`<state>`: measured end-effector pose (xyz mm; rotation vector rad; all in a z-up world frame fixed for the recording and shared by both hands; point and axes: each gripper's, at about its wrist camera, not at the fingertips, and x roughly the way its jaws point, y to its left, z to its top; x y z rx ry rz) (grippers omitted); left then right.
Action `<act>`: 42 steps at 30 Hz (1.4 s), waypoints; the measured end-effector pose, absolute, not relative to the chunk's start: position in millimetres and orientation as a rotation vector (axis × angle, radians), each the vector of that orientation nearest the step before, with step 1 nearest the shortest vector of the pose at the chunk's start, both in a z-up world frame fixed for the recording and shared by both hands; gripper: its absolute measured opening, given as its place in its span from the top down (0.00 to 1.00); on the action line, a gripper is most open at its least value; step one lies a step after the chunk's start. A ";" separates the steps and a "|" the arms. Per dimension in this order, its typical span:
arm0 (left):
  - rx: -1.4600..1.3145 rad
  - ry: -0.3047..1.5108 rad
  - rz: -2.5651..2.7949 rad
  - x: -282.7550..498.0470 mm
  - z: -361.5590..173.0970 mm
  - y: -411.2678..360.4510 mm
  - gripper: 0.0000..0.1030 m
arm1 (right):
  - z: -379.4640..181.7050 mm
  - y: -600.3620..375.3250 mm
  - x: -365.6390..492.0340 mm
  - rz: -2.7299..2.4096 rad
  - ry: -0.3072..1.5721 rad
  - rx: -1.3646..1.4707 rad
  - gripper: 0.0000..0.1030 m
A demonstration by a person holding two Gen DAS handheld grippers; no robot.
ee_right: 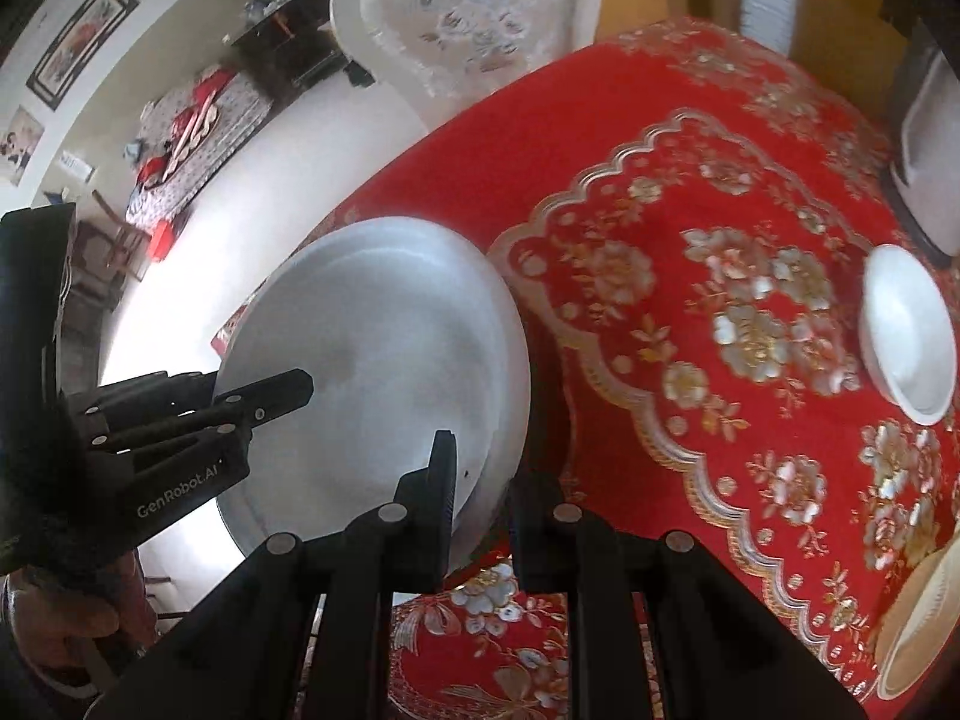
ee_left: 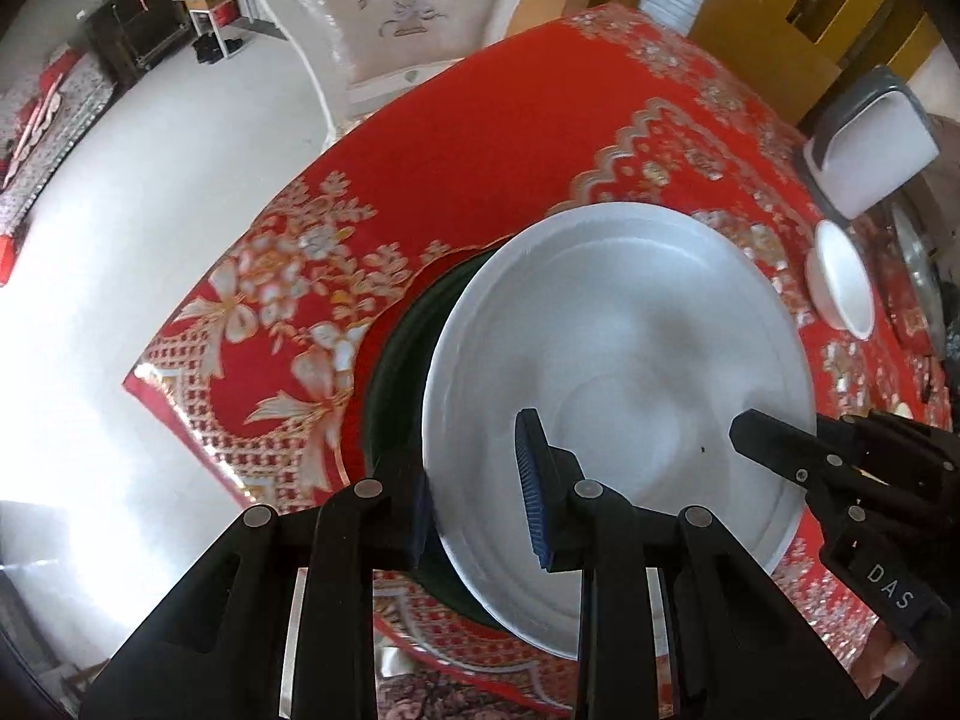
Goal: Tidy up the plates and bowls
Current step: 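Lower the large white plate into the green bowl with the right tool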
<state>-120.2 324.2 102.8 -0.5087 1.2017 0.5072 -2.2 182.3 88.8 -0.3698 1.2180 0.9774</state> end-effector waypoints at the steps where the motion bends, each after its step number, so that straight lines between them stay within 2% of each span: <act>1: -0.508 1.208 0.514 -122.3 99.4 325.0 0.75 | 85.4 185.5 -3.9 0.981 1.226 -0.376 0.85; 10: -0.480 1.225 0.526 -126.4 82.4 322.8 0.75 | 64.2 195.9 -11.6 0.958 1.267 -0.419 0.84; 42: -0.421 1.210 0.529 -126.8 80.6 317.0 0.71 | 74.0 192.2 -14.2 0.958 1.256 -0.439 0.82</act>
